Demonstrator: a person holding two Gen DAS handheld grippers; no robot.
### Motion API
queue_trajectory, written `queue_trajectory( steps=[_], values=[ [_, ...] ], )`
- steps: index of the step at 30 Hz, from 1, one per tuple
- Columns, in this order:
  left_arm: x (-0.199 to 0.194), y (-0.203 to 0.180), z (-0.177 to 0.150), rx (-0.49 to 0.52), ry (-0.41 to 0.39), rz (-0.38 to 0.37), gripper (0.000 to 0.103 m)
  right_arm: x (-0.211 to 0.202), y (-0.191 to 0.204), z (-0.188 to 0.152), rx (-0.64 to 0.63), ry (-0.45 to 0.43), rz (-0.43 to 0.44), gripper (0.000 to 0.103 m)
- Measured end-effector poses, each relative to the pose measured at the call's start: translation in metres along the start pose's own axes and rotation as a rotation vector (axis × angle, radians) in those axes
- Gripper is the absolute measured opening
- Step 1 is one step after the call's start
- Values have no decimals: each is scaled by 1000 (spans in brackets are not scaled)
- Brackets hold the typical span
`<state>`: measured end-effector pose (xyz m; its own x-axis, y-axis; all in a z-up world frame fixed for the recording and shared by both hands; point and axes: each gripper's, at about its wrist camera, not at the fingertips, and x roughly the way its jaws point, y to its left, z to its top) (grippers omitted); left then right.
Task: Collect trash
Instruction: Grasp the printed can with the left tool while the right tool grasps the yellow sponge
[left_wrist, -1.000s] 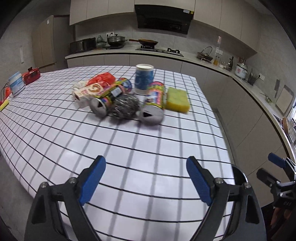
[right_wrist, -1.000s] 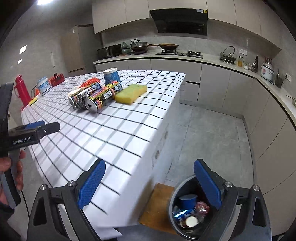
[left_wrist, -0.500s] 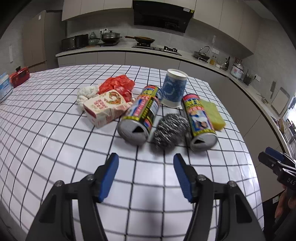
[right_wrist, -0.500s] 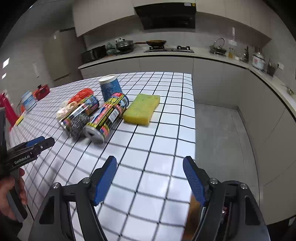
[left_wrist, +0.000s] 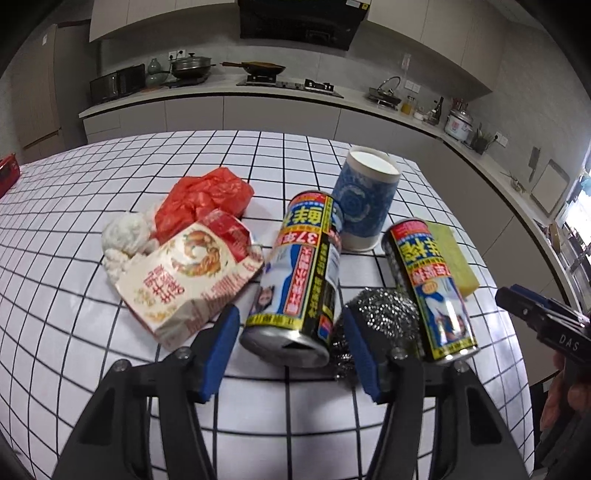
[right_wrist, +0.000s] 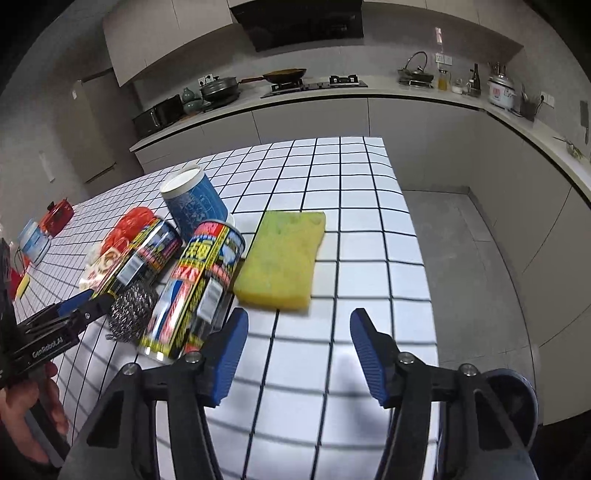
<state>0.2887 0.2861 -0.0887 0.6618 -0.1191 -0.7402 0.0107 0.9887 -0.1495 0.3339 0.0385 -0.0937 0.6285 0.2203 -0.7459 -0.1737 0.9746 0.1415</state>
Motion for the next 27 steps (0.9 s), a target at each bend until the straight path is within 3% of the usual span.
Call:
queue_trajectory(
  steps=[16,27],
  values=[
    [39,-1,17,27,81,-23,59,64,0,30,37,70,24,60],
    [42,-1,22,28,86,-13,58,78,9,46,37,65,57,60]
  ],
)
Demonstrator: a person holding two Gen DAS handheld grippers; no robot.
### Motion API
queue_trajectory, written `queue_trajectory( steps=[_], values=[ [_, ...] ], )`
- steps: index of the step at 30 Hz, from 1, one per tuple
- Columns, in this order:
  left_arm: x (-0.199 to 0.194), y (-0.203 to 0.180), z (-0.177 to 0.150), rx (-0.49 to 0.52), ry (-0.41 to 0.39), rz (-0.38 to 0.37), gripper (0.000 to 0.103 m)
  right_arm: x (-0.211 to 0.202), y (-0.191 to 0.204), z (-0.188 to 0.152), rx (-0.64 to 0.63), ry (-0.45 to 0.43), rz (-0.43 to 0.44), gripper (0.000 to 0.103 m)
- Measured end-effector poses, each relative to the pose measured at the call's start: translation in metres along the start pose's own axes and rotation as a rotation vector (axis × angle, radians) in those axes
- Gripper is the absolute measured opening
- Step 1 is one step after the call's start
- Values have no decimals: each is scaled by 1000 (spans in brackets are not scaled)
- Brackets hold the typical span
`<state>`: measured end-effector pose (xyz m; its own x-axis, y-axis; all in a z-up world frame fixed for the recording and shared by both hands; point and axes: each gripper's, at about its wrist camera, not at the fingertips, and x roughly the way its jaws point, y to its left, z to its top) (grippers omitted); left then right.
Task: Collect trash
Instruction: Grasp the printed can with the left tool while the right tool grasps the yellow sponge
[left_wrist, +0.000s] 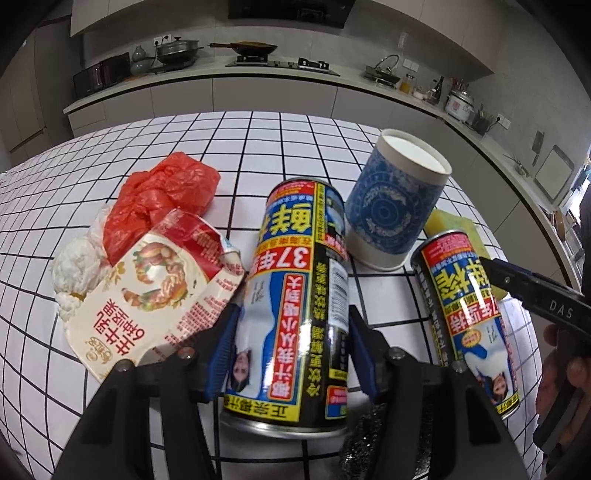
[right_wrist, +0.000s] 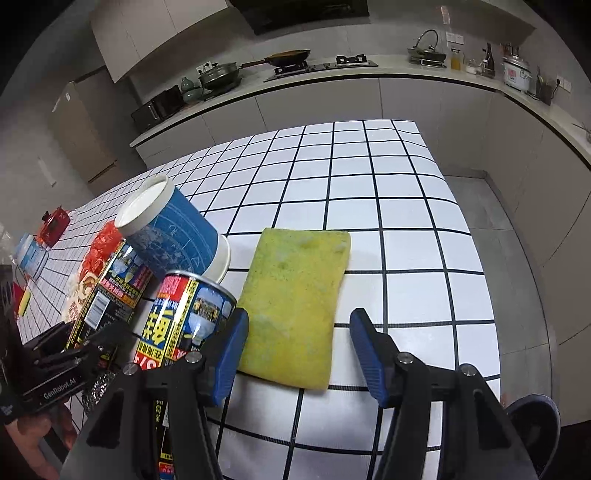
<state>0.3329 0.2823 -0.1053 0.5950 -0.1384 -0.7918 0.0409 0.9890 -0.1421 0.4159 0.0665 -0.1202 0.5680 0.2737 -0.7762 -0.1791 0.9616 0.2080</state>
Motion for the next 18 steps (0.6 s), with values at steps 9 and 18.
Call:
queue_trajectory(
  steps=[9,18],
  values=[
    [6,4,2,0,10,8,59,21,8,12,-34,49,1,60],
    [13,0,9,16,18,18,59,15,0,7,-47,67,-50,63]
  ],
)
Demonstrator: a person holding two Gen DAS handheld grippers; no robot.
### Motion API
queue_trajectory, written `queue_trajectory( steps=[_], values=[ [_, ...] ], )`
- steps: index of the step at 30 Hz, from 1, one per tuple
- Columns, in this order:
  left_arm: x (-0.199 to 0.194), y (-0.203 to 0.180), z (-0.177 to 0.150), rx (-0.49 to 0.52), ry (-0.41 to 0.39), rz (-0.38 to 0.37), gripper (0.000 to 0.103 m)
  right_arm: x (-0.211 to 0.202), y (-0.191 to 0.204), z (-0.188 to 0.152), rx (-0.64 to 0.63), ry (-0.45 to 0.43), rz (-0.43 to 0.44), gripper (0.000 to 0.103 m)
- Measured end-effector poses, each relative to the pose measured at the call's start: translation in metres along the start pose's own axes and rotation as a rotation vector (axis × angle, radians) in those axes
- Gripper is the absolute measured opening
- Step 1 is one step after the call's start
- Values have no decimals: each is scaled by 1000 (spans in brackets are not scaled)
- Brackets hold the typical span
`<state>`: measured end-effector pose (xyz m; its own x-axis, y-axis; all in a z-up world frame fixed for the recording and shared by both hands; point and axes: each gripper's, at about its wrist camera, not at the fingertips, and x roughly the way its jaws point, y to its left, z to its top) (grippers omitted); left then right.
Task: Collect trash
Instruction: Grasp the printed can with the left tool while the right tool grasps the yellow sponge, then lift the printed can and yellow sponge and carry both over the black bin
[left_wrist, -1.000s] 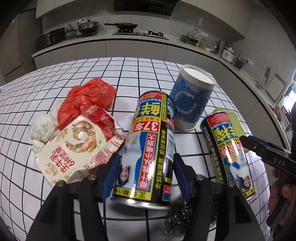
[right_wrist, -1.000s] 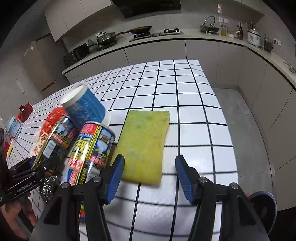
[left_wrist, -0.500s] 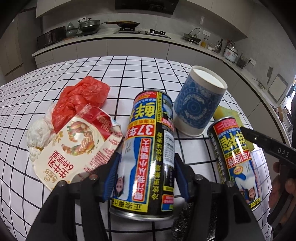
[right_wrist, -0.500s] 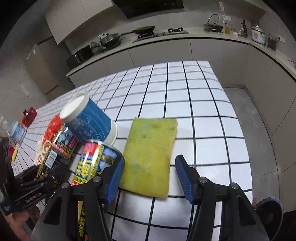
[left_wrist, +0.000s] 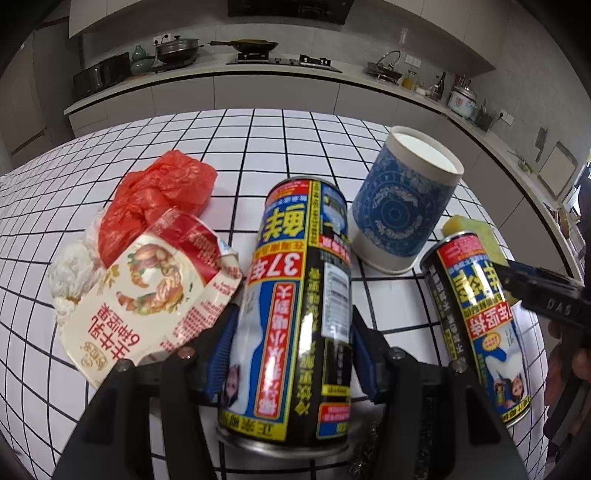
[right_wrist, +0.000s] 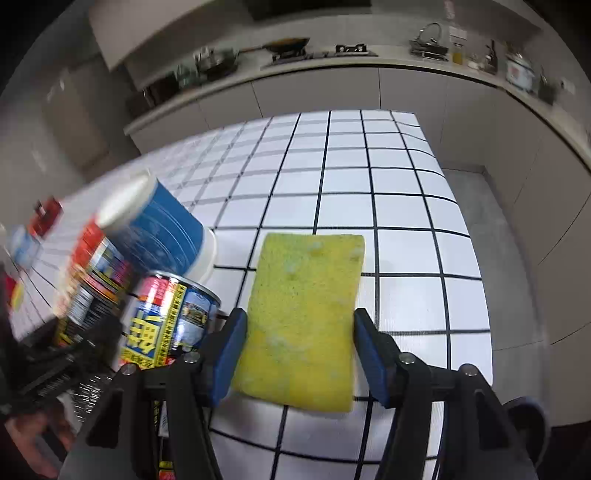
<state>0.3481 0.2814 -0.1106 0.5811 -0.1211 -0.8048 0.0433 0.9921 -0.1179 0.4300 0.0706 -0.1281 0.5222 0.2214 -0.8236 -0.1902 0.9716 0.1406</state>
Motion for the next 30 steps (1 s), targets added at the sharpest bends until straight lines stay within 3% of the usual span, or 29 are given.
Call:
queue_trajectory(
  steps=[3,8,20,30],
  values=[
    [3,-3,3,24,5,19,59,3,8,-1,-65,-4,-38,61],
    [1,-4,1,39,-20,18,54,-6,5,-11,-84,-25,-9,46],
    [-31,1,-12,21,-88,16,53,-39,7,-32,-99,-62,17,44],
    [-13,8,-23,22,11,23,55,-40,8,-42,-101,-50,34,44]
  ],
)
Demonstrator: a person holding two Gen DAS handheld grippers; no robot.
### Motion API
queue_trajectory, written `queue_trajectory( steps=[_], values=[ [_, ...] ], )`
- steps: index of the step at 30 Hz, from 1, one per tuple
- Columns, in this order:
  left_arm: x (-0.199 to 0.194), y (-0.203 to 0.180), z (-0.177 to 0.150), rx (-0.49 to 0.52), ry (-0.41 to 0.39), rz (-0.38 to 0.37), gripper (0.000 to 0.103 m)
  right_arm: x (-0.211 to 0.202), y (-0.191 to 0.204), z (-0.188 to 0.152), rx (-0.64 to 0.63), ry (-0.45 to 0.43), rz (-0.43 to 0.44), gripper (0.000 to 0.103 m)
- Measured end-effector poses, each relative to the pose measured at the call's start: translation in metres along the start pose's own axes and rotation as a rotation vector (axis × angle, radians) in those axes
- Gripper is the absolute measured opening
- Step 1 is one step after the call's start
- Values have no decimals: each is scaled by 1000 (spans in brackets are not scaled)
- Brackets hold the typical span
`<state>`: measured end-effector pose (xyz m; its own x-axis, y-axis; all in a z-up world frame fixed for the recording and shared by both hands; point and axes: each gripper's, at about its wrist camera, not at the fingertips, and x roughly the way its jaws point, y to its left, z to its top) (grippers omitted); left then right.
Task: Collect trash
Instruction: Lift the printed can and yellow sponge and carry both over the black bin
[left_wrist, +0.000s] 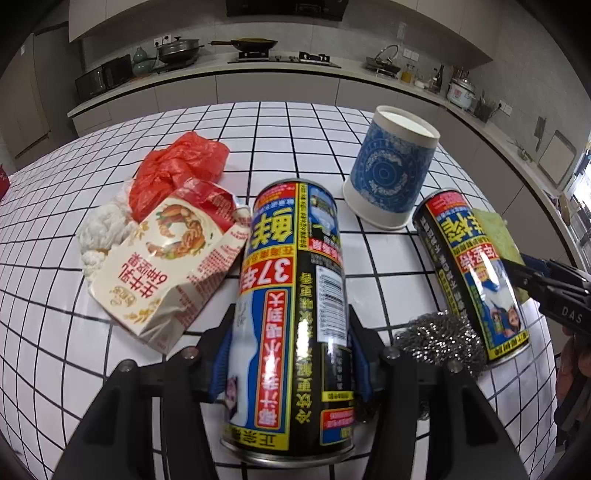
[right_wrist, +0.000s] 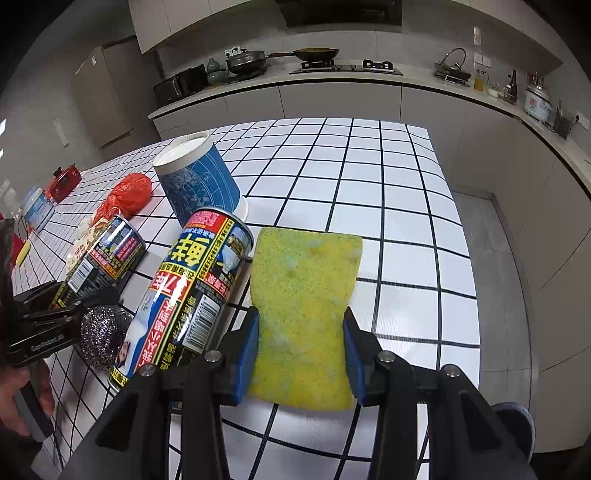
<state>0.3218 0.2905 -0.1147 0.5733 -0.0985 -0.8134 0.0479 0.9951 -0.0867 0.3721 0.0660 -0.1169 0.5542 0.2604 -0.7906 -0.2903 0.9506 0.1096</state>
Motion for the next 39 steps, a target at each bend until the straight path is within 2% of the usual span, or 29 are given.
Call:
queue_trajectory(
  steps=[6,17,23,28,39],
  values=[
    [9,5,16,-26,14,-12,55,1,1,-4,-8,17,-5,44],
    [-37,-3,-1,-32,-101,28,54,-35,-3,-8,-13,-53,1,44],
    [-63,-21,-8,-11,-157,31,54,-61,-8,-21,-15,-85,8,44],
    [-74,-36,-18,-17,-173,35,54,-83,-20,-33,-11,-105,26,44],
    [-103,-101,-49,-19,-189,44,54,-144,-63,-64,-18,-147,47,44]
  ],
)
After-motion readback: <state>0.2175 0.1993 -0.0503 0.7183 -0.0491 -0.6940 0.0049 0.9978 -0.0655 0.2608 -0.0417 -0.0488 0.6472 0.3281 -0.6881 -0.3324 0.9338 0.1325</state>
